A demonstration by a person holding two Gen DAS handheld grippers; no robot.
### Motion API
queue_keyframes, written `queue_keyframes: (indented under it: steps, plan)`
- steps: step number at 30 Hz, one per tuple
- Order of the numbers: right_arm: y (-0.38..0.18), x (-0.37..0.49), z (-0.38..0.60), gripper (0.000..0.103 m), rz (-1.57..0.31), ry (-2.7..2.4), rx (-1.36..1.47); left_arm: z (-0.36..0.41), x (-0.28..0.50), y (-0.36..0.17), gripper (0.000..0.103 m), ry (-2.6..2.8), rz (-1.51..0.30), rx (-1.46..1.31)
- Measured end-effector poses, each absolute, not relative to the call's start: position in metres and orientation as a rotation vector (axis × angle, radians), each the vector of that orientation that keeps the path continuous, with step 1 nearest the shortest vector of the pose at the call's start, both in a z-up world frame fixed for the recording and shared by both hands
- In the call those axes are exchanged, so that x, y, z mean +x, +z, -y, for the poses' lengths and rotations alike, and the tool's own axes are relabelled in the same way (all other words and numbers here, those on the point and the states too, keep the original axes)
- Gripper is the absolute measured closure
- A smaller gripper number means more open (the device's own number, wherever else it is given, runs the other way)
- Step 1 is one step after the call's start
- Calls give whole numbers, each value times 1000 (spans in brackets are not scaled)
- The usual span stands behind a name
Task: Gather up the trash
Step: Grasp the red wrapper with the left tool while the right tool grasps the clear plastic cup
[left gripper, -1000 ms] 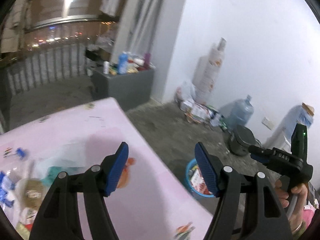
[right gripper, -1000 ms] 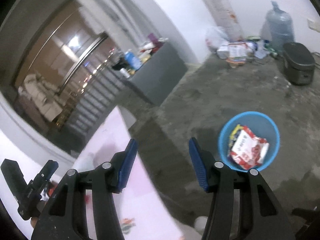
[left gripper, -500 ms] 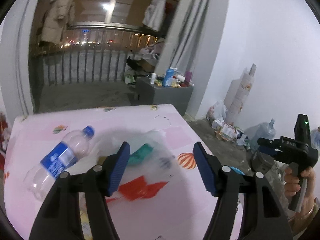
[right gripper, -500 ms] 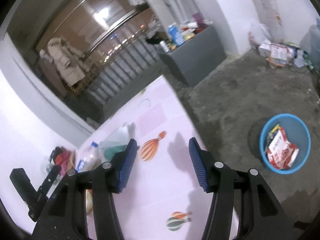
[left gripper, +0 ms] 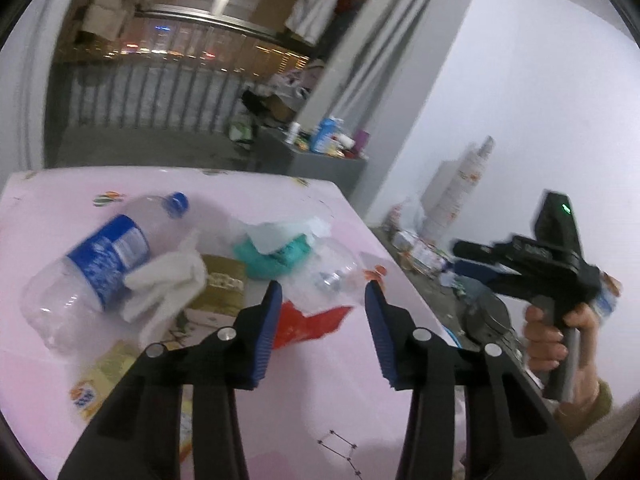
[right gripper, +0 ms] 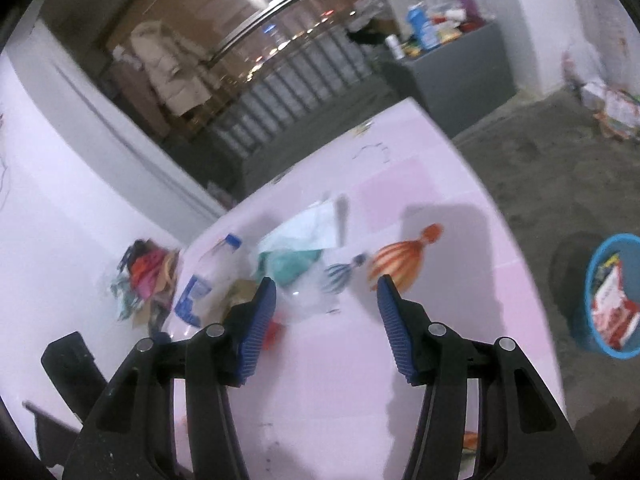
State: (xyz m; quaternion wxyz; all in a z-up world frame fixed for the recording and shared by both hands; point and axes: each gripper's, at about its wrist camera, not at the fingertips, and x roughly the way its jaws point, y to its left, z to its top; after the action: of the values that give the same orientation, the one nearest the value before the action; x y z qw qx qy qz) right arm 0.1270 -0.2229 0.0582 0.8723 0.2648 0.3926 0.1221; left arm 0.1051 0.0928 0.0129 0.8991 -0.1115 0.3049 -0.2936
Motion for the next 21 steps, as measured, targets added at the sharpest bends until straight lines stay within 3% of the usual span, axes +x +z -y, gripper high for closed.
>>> queue_keyframes:
  steps: [13,21]
  plan:
    - [32,172,170,55,-938,491,571,-67,118,-14,62,-697,-721,-90]
    - [16,184,163,64,-983,534,578,-60,128,-30,62,-683,-753,-54]
